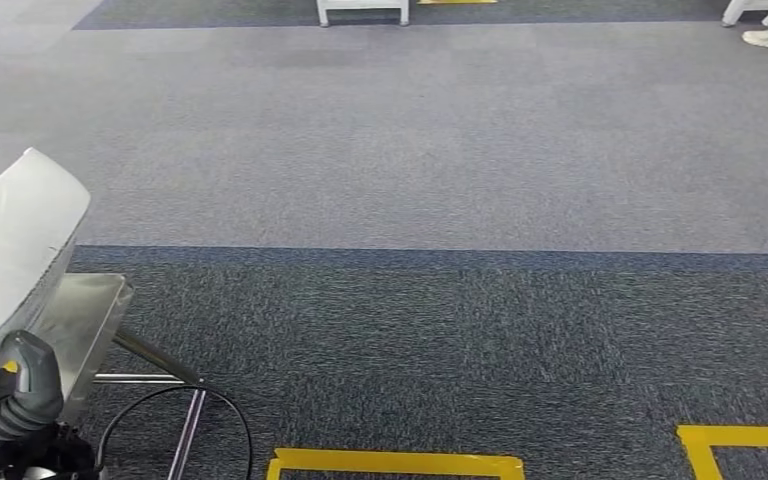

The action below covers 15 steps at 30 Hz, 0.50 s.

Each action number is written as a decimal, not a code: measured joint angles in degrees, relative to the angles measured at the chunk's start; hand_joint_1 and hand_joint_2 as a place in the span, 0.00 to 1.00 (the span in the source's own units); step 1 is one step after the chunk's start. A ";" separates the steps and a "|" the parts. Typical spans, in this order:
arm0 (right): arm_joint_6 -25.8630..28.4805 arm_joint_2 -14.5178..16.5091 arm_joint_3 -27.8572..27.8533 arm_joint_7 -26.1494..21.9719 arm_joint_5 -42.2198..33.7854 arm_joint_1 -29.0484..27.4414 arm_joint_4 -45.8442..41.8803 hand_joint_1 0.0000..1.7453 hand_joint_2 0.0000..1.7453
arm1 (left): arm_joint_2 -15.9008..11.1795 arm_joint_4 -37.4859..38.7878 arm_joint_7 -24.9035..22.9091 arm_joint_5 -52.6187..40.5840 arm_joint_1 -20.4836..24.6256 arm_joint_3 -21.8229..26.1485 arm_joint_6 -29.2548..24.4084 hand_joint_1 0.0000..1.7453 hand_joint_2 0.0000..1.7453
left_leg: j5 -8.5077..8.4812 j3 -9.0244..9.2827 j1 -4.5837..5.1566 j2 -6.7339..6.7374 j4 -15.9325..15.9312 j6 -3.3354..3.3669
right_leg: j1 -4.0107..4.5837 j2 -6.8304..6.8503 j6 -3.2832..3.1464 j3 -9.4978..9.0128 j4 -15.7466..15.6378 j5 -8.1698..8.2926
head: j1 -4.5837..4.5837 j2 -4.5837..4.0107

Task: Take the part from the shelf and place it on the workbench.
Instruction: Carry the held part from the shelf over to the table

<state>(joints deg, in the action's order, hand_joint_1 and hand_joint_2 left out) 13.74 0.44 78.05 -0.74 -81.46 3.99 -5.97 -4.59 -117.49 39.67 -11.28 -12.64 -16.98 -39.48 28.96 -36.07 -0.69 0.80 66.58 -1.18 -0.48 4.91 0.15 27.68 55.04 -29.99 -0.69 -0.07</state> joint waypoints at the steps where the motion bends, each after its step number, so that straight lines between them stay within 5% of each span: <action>1: -0.01 -0.01 0.00 -0.01 0.00 0.03 0.00 0.00 1.00 | 0.00 0.00 0.00 0.01 0.04 0.00 0.01 1.00 1.00 | -1.10 2.50 0.15 1.42 -4.16 0.13 | 0.10 0.67 0.21 -0.09 0.01 -0.13 | -0.01 0.00; 3: -0.01 -0.01 0.00 0.00 0.01 0.10 0.00 0.00 1.00 | 0.01 -0.01 0.00 -0.01 0.04 0.00 0.01 1.00 1.00 | -1.86 5.20 0.67 3.48 -8.88 1.01 | 0.29 1.78 0.77 -0.66 0.01 -0.33 | 0.06 0.00; 6: -0.03 0.09 0.00 0.01 0.01 0.47 0.00 0.00 1.00 | 0.02 -0.07 0.00 -0.02 -0.04 0.03 -0.02 1.00 1.00 | -1.79 5.09 0.94 2.22 -9.72 2.43 | 0.21 2.93 1.86 -1.36 0.05 -0.72 | -0.14 0.00; 8: -0.04 0.13 0.00 -0.02 0.02 0.70 0.00 0.00 1.00 | 0.03 -0.13 0.00 -0.05 0.02 0.04 -0.03 1.00 1.00 | -2.17 5.18 0.70 0.89 -10.28 3.19 | 0.01 0.27 2.37 -0.03 2.75 -2.63 | 0.17 0.00; 10: -0.04 0.13 0.00 -0.04 0.02 0.65 0.00 0.00 1.00 | 0.04 -0.15 0.00 -0.06 0.11 0.07 -0.01 1.00 1.00 | -2.35 5.08 0.66 -0.46 -10.41 3.65 | -0.11 -3.51 2.45 4.11 10.55 -6.06 | 0.64 0.00; 12: -0.05 0.13 0.00 0.02 0.02 0.43 0.00 0.00 1.00 | 0.05 -0.15 0.00 -0.03 0.09 0.09 0.03 1.00 1.00 | -2.38 4.94 0.81 -2.04 -10.31 3.79 | -0.11 -4.71 2.38 8.23 17.46 -7.54 | 0.78 0.00; 13: -0.05 0.13 0.00 0.04 0.02 0.31 0.00 0.00 1.00 | 0.05 -0.15 0.00 -0.03 0.07 0.09 0.04 1.00 1.00 | -2.38 4.95 0.89 -2.90 -10.22 3.80 | -0.09 -4.86 2.30 8.94 17.86 -6.57 | 0.79 0.00; 15: -0.04 0.13 0.00 0.05 0.02 0.15 0.00 0.00 1.00 | 0.06 -0.15 0.00 -0.03 0.05 0.09 0.05 1.00 1.00 | -2.28 5.04 0.94 -4.57 -9.98 3.72 | -0.11 -5.75 1.95 7.16 11.96 -1.83 | 0.80 0.00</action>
<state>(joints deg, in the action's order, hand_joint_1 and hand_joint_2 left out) 13.69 0.56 78.05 -0.69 -81.44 4.14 -5.97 -4.53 -117.63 39.67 -11.31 -12.59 -16.90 -39.43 26.68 -31.03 0.25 -3.78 56.60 2.55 -0.58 -0.84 2.11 34.84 67.00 -31.82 0.11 -0.07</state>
